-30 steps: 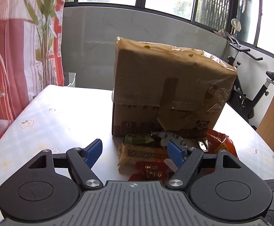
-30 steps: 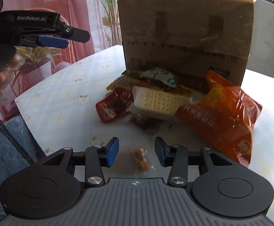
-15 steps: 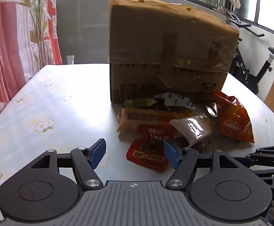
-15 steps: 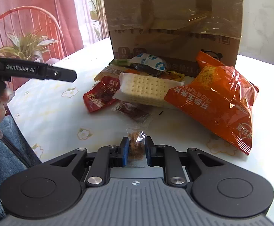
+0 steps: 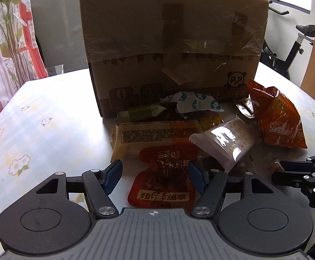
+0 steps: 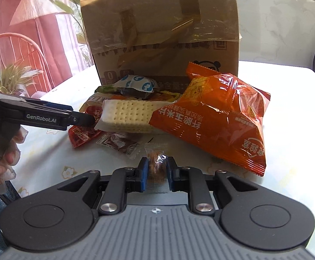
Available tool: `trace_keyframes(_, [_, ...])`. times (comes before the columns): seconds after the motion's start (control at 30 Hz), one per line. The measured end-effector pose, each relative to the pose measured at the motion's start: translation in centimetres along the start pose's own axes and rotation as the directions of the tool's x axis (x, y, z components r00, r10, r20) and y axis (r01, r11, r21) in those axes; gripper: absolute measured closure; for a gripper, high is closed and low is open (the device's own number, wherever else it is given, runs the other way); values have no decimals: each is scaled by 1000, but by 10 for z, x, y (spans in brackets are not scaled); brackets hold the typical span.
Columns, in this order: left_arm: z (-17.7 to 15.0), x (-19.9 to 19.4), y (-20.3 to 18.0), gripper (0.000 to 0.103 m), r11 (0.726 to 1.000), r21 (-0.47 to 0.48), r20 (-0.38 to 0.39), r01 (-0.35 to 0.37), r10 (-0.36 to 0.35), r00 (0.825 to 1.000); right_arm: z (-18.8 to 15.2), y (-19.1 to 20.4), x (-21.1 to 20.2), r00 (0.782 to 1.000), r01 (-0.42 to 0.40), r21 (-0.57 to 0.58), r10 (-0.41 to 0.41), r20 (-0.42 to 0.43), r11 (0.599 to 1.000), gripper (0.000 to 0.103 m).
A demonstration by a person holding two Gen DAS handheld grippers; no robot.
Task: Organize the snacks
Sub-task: 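Grasp the small brown candy with the right tool while the left tool grasps the red packet, then carry the red packet and brown candy into the box and open both tools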
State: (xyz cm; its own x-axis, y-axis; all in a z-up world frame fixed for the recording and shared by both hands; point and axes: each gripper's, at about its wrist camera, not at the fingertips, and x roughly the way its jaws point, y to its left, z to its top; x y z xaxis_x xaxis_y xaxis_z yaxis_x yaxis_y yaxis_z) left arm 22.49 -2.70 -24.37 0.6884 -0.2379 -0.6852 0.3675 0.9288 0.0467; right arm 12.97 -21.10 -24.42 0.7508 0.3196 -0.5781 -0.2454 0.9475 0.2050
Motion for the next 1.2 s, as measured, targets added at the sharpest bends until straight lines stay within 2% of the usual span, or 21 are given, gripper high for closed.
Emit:
trace_keyframes(0.07, [0, 8, 1, 46, 1000, 4, -19, -6, 6, 1000, 0, -1, 0, 1000, -4, 2, 4, 3, 1000, 83])
trace_keyframes(0.17, [-2, 13, 4, 46, 999, -37, -18, 9, -10, 1000, -1, -2, -1, 1000, -11, 7, 11, 7, 1000, 83])
trace_keyframes(0.37, [-7, 10, 1, 47, 999, -34, -1, -1, 1, 1000, -2, -2, -1, 1000, -16, 1, 16, 13, 1000, 83])
trace_keyframes(0.43, [-10, 7, 0, 65, 999, -31, 13, 11, -11, 1000, -2, -1, -1, 1000, -17, 0, 17, 15, 1000, 83])
trace_keyframes(0.53, [-13, -3, -7, 84, 1000, -23, 21, 19, -19, 1000, -2, -1, -1, 1000, -18, 0, 18, 16, 1000, 83])
trace_keyframes(0.57, [-14, -6, -9, 86, 1000, -15, 26, 24, -24, 999, -3, -2, -1, 1000, -19, 0, 19, 17, 1000, 83])
trace_keyframes(0.67, [-16, -17, -13, 87, 1000, 4, 41, 20, -21, 999, -3, -2, -1, 1000, -19, 0, 19, 16, 1000, 83])
trace_keyframes(0.83, [-12, -36, -3, 88, 998, -51, 81, 28, -24, 996, -1, -2, -5, 999, -27, 13, 27, 22, 1000, 84])
trace_keyframes(1.07, [3, -68, 13, 88, 992, -126, 161, 16, 4, 987, 13, 2, -27, 993, -59, 10, 58, 102, 998, 84])
trace_keyframes(1.2, [25, -89, 24, 88, 989, -149, 232, 13, 22, 972, 32, 2, -37, 986, -60, -6, 60, 158, 998, 84])
